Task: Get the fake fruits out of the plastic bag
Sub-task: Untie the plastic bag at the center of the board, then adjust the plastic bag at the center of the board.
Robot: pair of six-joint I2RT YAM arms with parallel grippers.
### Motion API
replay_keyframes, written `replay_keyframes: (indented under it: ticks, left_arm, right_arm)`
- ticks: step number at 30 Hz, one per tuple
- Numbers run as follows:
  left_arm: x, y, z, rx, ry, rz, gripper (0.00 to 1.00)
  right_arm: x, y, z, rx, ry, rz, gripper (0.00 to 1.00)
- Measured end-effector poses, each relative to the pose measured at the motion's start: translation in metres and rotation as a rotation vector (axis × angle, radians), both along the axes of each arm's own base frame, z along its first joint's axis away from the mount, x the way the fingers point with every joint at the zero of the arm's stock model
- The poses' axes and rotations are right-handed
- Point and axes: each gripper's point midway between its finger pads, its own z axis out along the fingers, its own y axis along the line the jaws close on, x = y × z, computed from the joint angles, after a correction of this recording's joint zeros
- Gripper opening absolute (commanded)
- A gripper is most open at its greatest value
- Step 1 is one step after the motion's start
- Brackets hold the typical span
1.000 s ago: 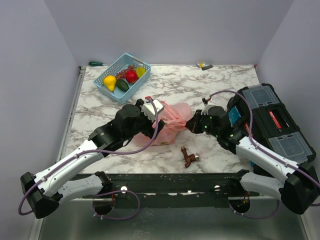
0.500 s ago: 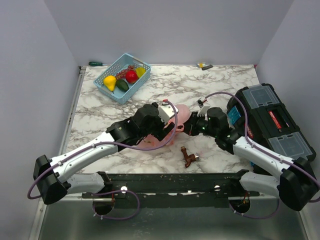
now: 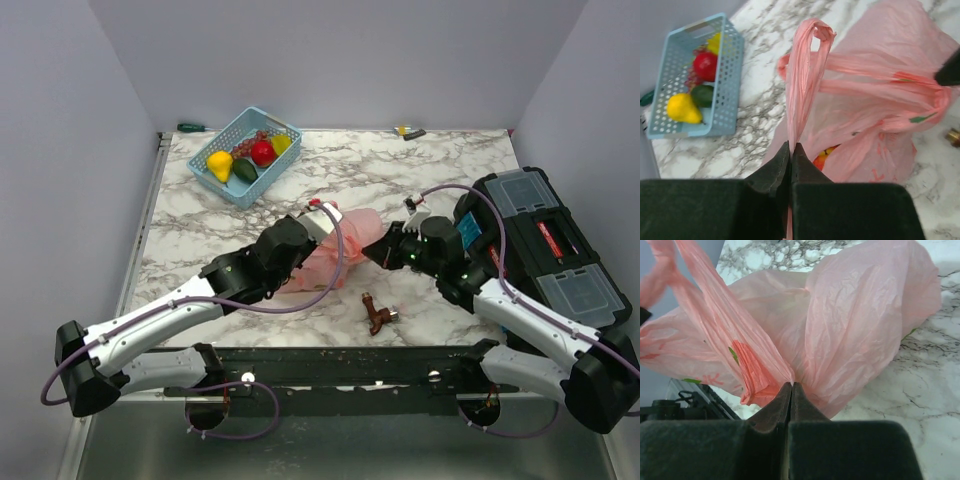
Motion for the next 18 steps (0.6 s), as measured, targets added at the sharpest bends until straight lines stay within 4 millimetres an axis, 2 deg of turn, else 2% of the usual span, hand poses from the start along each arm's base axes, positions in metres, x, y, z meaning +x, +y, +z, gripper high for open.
replay_keyframes:
  ticks: [5,8,12,15,18]
  left_arm:
    - [0.014,0.033,0.022,-0.043,-0.135,0.184,0.00]
    - [0.020,0.052,0.033,-0.080,-0.189,0.293,0.00]
    - [0.026,0.061,0.037,-0.173,-0.141,0.360,0.00]
    - [0.036,0.062,0.056,-0.288,-0.044,0.396,0.00]
    - [0.045,0.060,0.104,-0.439,-0.012,0.408,0.00]
  right_arm:
    - [0.009,-0.006,-0.006,-0.006,0.025,-0.075,0.01]
    - [0.013,-0.003,-0.022,-0.012,0.085,-0.098,0.01]
    - [0.023,0.003,-0.039,-0.056,0.163,-0.116,0.01]
    - [0.046,0.011,-0.020,-0.098,0.157,-0.139,0.01]
    - [0.081,0.018,0.028,-0.110,0.061,-0.183,0.01]
